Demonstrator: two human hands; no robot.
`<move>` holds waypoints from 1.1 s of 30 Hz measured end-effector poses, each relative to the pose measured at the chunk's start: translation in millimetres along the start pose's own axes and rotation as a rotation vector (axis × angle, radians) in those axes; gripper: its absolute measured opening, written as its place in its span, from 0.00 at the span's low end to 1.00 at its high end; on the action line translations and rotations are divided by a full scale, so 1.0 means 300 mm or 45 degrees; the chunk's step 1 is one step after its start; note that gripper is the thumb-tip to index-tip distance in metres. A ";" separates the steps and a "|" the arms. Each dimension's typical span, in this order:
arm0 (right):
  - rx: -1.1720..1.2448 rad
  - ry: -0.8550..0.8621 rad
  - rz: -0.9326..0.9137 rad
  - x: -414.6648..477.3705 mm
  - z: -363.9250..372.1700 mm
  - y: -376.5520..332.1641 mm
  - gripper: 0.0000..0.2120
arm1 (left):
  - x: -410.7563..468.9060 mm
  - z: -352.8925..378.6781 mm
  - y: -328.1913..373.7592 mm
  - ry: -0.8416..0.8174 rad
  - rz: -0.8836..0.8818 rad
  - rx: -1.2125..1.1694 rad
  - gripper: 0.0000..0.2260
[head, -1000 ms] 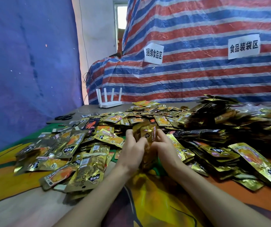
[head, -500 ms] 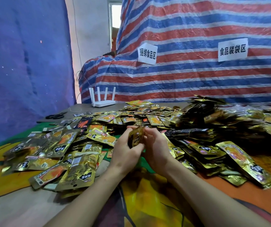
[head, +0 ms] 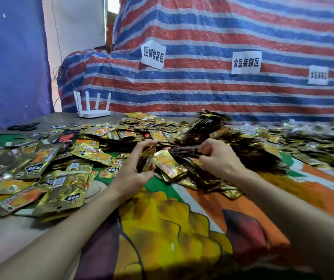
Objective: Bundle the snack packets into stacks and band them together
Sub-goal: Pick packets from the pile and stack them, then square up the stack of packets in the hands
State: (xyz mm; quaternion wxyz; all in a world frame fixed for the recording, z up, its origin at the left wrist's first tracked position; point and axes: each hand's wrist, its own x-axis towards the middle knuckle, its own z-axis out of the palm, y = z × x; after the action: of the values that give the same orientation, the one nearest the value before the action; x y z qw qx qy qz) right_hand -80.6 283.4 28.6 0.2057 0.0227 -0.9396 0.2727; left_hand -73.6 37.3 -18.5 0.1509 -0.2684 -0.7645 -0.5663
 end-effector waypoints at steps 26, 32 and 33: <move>-0.415 0.311 0.389 0.010 -0.400 0.315 0.04 | 0.014 0.007 0.014 0.151 -0.171 -0.259 0.25; 0.426 0.039 0.114 0.002 -0.170 0.008 0.04 | 0.024 -0.019 0.019 0.323 -0.364 -0.630 0.19; 0.544 -0.033 0.102 0.005 -0.114 -0.042 0.03 | 0.024 -0.022 0.019 0.320 -0.389 -0.638 0.19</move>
State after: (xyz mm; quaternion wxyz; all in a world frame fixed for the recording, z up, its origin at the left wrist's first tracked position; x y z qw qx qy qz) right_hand -67.3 290.6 61.8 0.1730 0.0318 -0.8631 0.4734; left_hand -76.4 33.9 -8.0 0.0865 -0.1072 -0.6080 -0.7819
